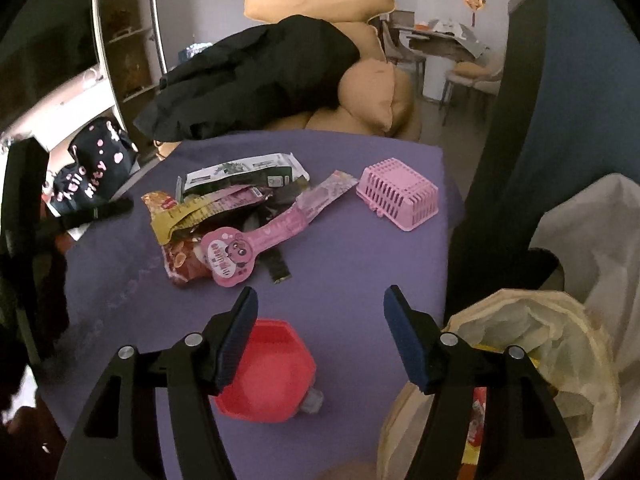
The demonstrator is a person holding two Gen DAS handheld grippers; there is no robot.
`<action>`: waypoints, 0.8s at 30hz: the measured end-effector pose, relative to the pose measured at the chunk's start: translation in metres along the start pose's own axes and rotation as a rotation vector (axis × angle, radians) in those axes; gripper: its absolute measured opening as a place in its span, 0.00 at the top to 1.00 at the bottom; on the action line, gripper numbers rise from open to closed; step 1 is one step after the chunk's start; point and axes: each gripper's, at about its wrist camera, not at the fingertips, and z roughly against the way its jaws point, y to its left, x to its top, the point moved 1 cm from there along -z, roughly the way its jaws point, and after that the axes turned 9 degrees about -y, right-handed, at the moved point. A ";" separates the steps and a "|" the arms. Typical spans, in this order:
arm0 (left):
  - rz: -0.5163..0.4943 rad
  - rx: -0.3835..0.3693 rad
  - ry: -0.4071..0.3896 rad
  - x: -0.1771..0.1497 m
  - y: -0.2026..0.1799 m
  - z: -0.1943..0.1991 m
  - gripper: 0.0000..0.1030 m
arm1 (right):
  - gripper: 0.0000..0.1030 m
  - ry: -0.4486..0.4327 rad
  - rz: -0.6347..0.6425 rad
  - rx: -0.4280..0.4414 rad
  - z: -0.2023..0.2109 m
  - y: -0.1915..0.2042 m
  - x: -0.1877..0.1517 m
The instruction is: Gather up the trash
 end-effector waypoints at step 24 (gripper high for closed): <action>-0.218 -0.013 0.423 0.032 -0.027 -0.139 0.44 | 0.40 0.020 -0.092 -0.029 -0.012 -0.015 -0.004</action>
